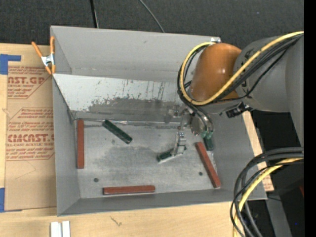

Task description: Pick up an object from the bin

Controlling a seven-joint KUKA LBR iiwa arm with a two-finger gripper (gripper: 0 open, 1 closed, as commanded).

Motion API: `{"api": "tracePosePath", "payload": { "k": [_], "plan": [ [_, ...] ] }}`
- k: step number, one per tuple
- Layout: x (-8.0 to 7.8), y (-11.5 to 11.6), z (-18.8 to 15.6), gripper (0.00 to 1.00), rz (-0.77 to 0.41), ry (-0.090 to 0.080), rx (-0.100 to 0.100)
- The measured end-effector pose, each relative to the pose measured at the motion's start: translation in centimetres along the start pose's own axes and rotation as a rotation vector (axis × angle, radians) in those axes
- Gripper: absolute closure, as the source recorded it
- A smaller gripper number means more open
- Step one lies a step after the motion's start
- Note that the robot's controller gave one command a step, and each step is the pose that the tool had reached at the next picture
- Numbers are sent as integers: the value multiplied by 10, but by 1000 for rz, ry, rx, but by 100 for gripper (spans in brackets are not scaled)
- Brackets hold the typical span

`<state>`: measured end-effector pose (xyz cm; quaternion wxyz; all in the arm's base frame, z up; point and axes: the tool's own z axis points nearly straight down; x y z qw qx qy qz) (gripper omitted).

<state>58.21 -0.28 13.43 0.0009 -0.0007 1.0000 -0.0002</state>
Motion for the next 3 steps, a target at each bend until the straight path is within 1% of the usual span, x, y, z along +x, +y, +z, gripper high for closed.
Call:
{"api": "tracePosePath", "payload": {
  "k": [1, 2, 3],
  "plan": [
    [0, 0, 0, 0, 0, 0, 0],
    [26, -24, 64, 100, -143, 1, -1],
    [26, -24, 64, 100, -143, 1, -1]
  ]
}}
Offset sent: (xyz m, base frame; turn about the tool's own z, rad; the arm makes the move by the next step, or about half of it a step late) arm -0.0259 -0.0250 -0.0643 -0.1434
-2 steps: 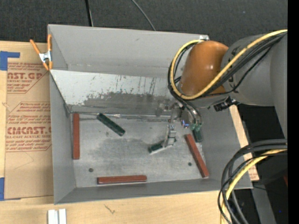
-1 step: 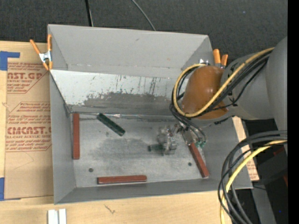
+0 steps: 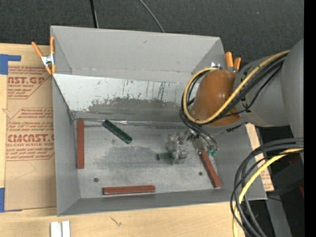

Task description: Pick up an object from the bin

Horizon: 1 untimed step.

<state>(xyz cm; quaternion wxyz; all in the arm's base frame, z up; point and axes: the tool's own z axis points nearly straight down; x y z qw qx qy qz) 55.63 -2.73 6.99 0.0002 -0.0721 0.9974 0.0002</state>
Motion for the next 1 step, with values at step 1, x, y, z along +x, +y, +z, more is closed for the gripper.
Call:
{"api": "tracePosePath", "payload": {
  "k": [1],
  "plan": [
    [-5, -9, -143, 100, 10, -4, 1]
  ]
}}
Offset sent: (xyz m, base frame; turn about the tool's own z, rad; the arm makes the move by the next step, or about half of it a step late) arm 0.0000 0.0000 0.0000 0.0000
